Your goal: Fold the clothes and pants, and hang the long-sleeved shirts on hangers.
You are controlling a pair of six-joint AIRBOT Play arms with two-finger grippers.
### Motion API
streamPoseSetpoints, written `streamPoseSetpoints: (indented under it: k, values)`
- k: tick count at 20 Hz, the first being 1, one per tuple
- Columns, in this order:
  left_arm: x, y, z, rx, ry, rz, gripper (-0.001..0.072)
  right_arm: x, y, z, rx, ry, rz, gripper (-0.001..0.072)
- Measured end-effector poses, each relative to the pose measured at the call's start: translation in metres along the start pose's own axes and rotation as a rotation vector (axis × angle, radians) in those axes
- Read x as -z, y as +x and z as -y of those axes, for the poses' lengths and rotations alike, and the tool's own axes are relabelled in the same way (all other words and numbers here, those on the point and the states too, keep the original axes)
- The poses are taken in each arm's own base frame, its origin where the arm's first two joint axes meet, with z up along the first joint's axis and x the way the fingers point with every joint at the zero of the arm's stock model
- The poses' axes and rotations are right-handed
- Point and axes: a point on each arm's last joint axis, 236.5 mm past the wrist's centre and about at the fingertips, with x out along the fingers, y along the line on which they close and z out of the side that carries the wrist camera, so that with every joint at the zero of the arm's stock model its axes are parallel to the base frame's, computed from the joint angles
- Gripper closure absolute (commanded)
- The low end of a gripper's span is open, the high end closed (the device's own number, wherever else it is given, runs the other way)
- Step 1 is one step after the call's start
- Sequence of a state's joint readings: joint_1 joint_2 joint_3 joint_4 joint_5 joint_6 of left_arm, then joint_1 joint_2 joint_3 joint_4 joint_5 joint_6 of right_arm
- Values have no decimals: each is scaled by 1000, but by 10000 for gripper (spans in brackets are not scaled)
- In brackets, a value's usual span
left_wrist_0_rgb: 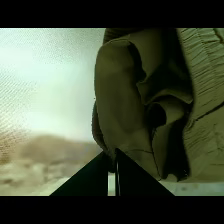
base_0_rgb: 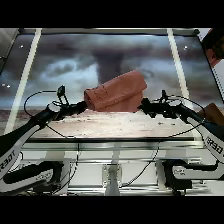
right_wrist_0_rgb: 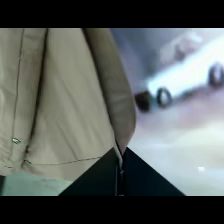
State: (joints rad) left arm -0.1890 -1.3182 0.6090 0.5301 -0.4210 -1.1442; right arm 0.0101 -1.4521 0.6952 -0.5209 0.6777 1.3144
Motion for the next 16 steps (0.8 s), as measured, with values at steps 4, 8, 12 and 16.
streamPoseSetpoints:
  k: [4, 8, 12, 16]
  values:
    - [-13, -34, 34, 99, 66, 12, 681, -3, -42, -54, -83, -235, -38, 705]
    - [-33, -100, 74, 213, 155, 94, 682, -9, -112, -113, -152, -456, 23, 705]
    - [-49, -184, 119, 310, 281, 270, 681, 4, -191, -169, -208, -660, 142, 705]
    - [-47, -284, 169, 404, 440, 504, 684, 37, -271, -214, -264, -839, 296, 705]
